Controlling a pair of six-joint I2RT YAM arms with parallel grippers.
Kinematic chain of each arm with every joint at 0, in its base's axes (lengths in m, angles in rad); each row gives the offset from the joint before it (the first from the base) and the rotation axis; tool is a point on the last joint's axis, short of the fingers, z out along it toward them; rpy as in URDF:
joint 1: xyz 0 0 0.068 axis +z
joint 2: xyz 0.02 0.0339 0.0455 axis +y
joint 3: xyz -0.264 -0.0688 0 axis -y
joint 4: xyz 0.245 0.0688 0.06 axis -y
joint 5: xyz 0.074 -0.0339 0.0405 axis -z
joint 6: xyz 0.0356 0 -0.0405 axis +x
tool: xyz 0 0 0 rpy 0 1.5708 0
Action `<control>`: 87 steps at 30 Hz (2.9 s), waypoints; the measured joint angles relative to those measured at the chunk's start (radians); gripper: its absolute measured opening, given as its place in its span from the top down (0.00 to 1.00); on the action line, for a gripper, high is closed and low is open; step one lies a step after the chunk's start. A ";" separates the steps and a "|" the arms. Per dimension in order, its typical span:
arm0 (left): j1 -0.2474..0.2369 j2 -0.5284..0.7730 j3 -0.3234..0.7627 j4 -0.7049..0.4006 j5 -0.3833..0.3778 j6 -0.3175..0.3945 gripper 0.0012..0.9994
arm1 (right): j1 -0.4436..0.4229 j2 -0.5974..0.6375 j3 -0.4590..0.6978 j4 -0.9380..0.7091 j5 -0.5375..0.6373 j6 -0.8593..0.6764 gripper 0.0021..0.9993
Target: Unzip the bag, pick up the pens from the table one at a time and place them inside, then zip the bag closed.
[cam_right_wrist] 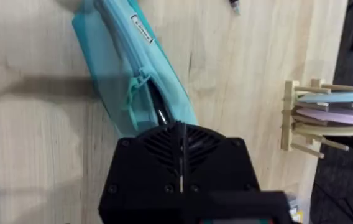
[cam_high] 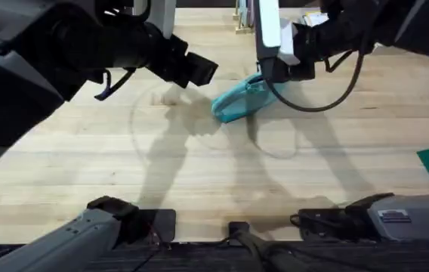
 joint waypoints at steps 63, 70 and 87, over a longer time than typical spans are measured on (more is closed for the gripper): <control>0.000 0.000 0.000 0.000 0.000 0.000 0.01 | 0.064 0.184 0.018 0.025 -0.009 -0.059 0.00; 0.000 0.000 0.000 0.000 0.000 0.000 0.01 | 0.064 0.184 0.018 0.024 -0.008 -0.058 0.00; 0.000 0.000 0.000 0.000 0.000 0.000 0.01 | 0.072 -0.039 0.018 -0.027 -0.028 0.176 0.00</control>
